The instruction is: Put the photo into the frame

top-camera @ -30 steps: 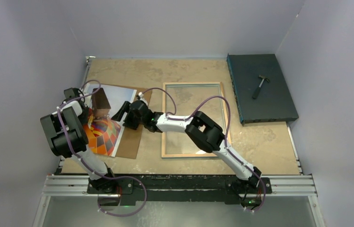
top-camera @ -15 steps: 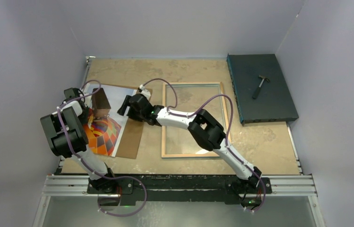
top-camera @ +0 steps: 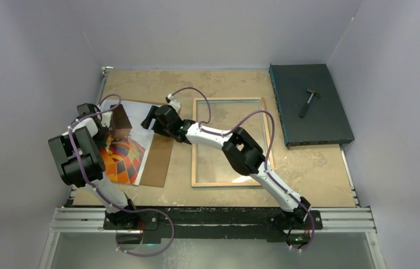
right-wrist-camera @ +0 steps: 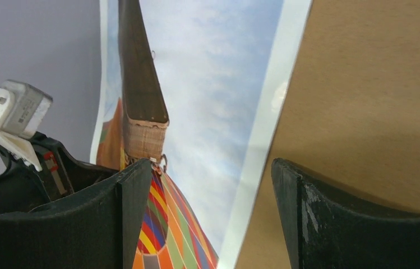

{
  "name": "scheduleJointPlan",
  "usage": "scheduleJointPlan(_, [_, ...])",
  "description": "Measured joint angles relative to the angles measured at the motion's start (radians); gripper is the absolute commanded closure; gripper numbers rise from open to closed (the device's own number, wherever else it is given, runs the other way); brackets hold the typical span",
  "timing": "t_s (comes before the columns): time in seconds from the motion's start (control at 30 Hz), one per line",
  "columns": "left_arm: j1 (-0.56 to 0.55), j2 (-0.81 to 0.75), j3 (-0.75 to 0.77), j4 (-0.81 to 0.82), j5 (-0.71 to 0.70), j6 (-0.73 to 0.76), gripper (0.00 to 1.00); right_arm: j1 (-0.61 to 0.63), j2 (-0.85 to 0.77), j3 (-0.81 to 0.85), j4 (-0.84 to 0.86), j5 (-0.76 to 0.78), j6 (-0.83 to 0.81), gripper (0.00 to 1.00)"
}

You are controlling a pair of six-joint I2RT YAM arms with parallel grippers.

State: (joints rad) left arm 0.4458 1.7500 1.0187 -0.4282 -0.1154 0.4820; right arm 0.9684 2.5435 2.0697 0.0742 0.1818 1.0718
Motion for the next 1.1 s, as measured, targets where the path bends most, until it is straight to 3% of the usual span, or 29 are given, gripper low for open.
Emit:
scheduleJointPlan(0.23, [-0.025, -0.001, 0.095, -0.156, 0.058, -0.026, 0.98, -0.004, 0.018, 0.006, 0.043, -0.021, 0.002, 0.19])
scheduleJointPlan(0.43, [-0.043, -0.001, 0.25, -0.194, 0.032, -0.048, 0.86, -0.004, -0.043, -0.112, 0.1, -0.036, 0.003, 0.19])
scheduleJointPlan(0.57, [-0.042, -0.002, 0.267, -0.147, -0.05, -0.05, 0.83, -0.003, -0.094, -0.195, 0.113, -0.043, 0.005, 0.19])
scheduleJointPlan(0.83, [-0.001, 0.021, 0.143, 0.051, -0.296, 0.036, 0.85, -0.002, -0.136, -0.263, 0.125, -0.045, 0.004, 0.19])
scheduleJointPlan(1.1, [0.029, 0.141, 0.128, 0.176, -0.388, 0.073, 0.9, -0.002, -0.146, -0.29, 0.152, -0.055, -0.004, 0.19])
